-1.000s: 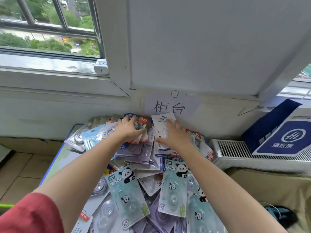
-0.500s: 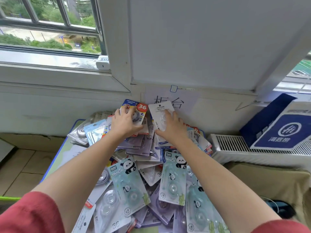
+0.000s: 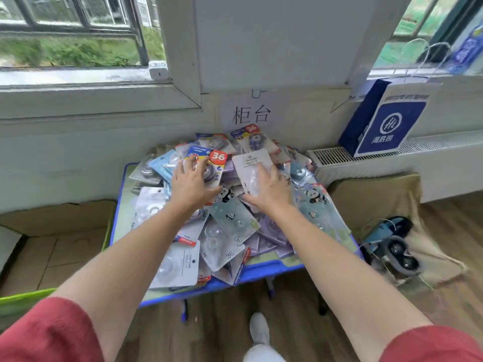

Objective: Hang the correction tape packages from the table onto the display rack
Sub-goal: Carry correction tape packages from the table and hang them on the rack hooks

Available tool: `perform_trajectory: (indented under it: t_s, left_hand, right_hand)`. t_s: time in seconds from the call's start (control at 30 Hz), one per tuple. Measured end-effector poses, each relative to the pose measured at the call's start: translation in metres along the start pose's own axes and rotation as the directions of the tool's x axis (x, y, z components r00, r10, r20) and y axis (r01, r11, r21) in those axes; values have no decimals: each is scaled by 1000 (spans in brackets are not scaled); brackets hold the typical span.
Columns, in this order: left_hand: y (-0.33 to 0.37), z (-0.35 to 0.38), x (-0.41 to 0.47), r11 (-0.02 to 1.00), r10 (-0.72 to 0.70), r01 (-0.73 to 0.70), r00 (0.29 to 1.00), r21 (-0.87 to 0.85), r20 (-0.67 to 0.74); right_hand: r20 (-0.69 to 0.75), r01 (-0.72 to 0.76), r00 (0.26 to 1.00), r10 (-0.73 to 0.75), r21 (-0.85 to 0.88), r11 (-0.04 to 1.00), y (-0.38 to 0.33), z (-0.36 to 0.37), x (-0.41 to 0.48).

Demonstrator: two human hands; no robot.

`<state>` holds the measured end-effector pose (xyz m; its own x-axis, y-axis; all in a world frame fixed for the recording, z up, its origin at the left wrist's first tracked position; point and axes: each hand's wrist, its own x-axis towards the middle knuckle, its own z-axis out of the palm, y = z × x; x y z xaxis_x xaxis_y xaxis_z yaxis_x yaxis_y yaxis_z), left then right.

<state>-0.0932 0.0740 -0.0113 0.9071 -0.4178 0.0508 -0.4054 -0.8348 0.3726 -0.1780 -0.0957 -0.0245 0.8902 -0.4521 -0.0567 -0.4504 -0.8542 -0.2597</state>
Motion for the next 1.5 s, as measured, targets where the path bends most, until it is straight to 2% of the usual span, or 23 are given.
perform_trajectory:
  t_s: [0.3,0.6,0.77,0.87,1.07,1.2,1.37,1.5]
  left_hand:
    - [11,13,-117,1000,-3,3,998,10,58]
    - [48,55,-258,999,23,-19,993,-35,116]
    - [73,72,-310,996,90,-85,975,-34,205]
    - [97,82,-333,980,197,-192,950,-42,244]
    - [144,105,-401,882,470,-453,833,-129,292]
    - [188,119,-460,787,612,-587,704,-190,360]
    - [267,129,-547,626,771,-733,530,-268,352]
    - [329,138,-627,526,841,-762,398,-379,367]
  right_hand:
    - [46,-86,995,87,-15,996,20,15,-133]
    - [73,-194,978,193,6,981,74,40,-282]
    - [66,-317,947,314,40,948,106,45,-359]
    - [39,-425,905,423,81,902,124,48,-403]
    - [-19,-670,730,683,176,721,151,54,-508]
    - [-51,-789,573,818,236,568,173,50,-594]
    - [-105,-883,346,932,300,362,209,33,-703]
    - [-115,-909,187,976,357,216,244,23,-790]
